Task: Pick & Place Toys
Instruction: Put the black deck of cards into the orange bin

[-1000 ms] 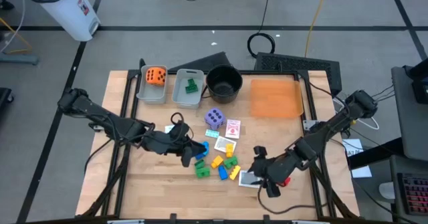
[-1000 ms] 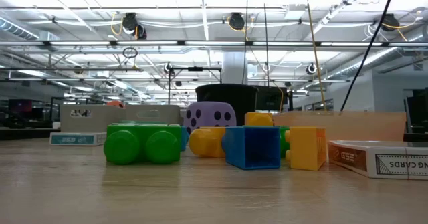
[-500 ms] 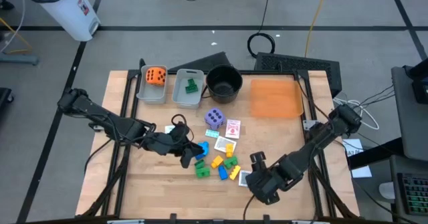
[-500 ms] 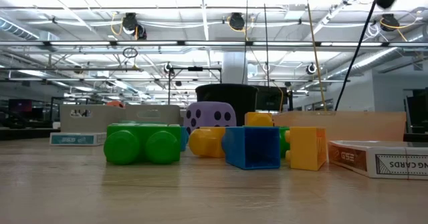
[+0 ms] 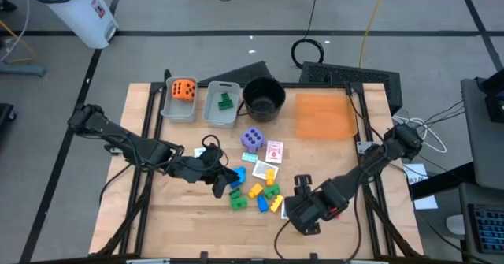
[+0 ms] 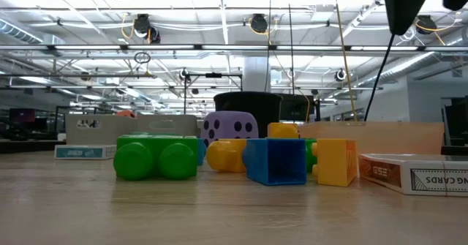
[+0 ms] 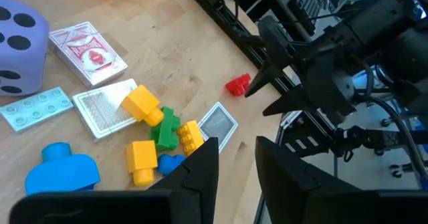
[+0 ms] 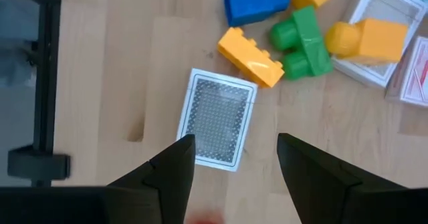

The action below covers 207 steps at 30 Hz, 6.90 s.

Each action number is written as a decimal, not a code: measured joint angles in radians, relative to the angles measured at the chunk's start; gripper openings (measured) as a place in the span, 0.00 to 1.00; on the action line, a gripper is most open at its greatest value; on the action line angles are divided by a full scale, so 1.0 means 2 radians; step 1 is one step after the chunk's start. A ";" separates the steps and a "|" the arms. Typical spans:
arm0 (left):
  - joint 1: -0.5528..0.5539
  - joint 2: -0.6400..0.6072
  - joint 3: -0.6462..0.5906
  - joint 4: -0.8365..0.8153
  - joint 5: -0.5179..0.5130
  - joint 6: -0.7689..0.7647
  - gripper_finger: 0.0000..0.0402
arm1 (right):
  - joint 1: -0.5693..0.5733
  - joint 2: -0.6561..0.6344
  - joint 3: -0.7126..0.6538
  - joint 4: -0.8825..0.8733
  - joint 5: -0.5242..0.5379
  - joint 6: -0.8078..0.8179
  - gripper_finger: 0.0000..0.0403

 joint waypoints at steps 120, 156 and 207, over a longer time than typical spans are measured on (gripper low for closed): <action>0.009 0.000 0.000 0.006 -0.002 -0.004 0.26 | -0.069 -0.255 -0.256 0.209 0.065 0.030 0.79; 0.362 0.000 0.000 0.190 0.250 0.159 0.53 | -0.354 -0.171 -0.043 0.196 0.096 -0.195 0.79; 0.415 0.048 0.000 0.216 0.322 0.163 0.25 | -0.356 -0.131 -0.043 0.263 0.112 -0.250 0.79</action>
